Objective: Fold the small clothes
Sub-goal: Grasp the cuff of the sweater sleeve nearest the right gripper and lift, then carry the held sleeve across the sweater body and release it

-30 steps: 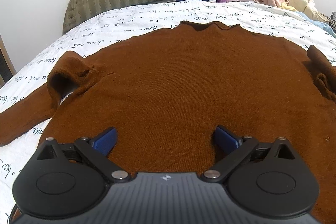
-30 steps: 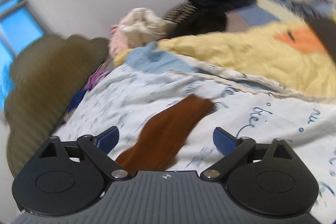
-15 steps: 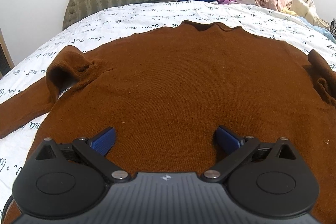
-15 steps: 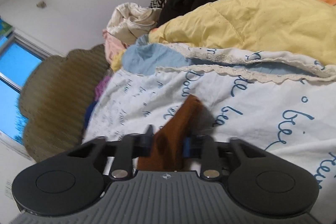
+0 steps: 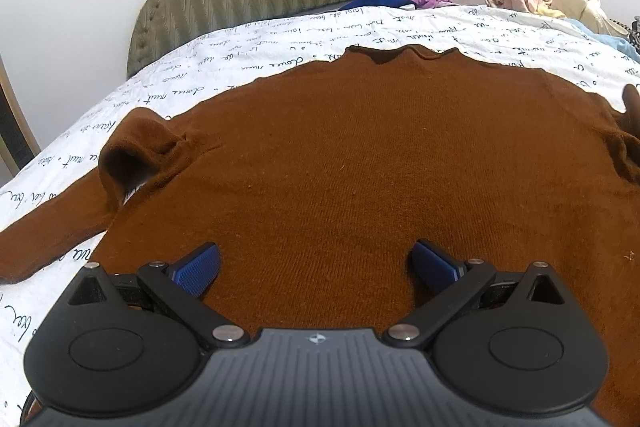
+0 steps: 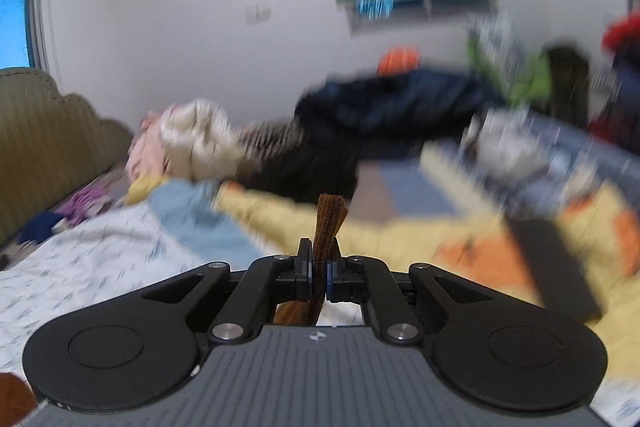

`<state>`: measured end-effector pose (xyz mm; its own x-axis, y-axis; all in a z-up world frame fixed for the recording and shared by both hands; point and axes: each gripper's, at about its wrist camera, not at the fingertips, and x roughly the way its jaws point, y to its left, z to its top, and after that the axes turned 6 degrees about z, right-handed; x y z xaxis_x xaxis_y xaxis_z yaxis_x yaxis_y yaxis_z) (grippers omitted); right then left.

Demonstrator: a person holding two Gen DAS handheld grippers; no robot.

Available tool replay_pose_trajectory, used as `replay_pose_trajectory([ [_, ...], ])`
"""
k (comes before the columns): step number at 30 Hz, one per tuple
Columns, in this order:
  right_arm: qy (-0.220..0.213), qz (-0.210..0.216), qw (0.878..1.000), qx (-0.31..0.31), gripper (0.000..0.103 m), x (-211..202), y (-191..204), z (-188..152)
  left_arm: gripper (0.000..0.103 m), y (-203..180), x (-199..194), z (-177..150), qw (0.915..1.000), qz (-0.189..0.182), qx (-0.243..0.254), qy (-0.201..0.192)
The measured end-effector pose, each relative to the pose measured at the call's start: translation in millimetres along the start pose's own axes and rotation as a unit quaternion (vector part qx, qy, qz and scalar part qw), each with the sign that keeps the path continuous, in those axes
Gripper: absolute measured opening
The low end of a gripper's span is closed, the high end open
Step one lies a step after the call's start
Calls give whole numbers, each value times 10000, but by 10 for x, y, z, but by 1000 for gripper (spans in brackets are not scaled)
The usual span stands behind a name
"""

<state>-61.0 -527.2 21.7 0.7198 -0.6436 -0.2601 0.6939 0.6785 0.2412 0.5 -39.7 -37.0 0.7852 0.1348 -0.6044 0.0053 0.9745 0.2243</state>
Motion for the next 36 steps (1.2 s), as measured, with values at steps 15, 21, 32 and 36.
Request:
replay_pose_trajectory([
  [15,-210,1905,9667,-1697,11,-965,1489,-245,103,459,-2,170,9998,17,-109,163],
  [21,395,2784,9352,-2151,11,-1099,2163,-620,103,504,57,105,9995,19,-174,273],
  [32,1208,3174,9141,-2216,11,-1140,2650,-1053,103,482,101,44,9995,20,-177,256],
  [36,1311,3208,9083,-2345,11,-1111,2740,-1132,103,496,111,48,9994,-12,-200,266],
])
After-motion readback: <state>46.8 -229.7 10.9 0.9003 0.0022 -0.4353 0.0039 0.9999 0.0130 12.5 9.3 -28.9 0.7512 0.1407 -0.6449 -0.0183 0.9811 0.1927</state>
